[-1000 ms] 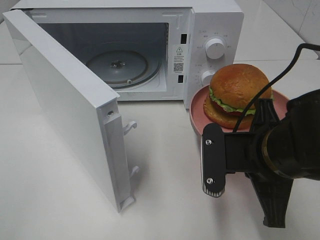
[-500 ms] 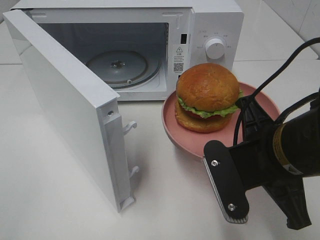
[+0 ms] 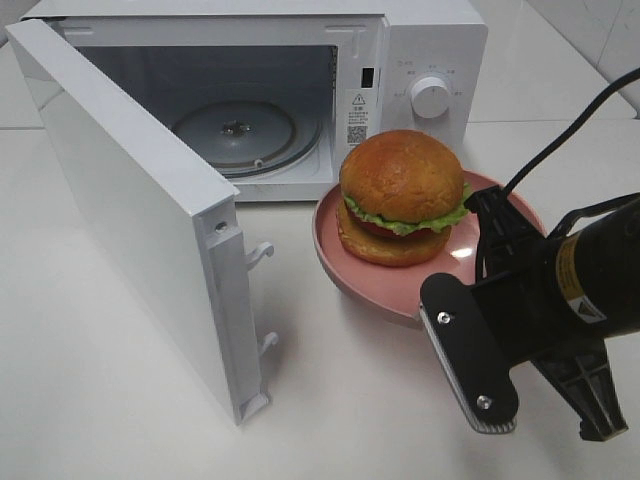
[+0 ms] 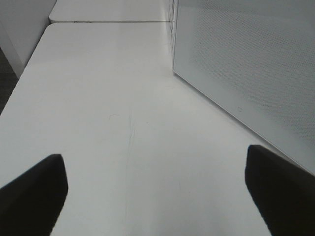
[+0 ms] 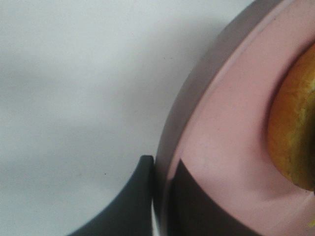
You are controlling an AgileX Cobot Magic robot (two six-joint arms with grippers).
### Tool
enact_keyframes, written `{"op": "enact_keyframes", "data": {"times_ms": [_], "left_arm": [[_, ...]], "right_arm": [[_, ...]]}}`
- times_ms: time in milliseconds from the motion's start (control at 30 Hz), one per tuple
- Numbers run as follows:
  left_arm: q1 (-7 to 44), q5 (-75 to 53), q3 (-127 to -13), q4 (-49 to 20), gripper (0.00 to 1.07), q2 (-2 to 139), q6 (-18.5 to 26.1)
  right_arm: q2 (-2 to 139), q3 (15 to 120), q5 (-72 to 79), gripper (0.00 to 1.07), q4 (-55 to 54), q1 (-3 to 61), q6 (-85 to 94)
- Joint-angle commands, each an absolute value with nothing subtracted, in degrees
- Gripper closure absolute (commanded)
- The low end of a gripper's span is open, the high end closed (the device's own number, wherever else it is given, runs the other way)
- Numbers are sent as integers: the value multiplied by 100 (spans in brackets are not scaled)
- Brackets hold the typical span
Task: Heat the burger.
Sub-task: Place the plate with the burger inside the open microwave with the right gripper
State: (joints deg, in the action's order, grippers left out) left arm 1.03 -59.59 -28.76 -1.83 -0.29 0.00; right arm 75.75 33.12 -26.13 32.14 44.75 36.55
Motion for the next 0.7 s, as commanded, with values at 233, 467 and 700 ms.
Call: {"op": "enact_keyframes", "data": {"times_ms": [233, 467, 700], "left_arm": [[74, -5942, -2859, -166, 17, -143, 0], [74, -5942, -2859, -166, 17, -143, 0], [74, -5942, -2859, -166, 17, -143, 0]], "right_arm": [[7477, 3352, -1753, 107, 2458, 3873, 5477], [7477, 3352, -1312, 107, 1192, 3461, 7259], [7477, 3352, -1083, 107, -86, 3168, 8829]]}}
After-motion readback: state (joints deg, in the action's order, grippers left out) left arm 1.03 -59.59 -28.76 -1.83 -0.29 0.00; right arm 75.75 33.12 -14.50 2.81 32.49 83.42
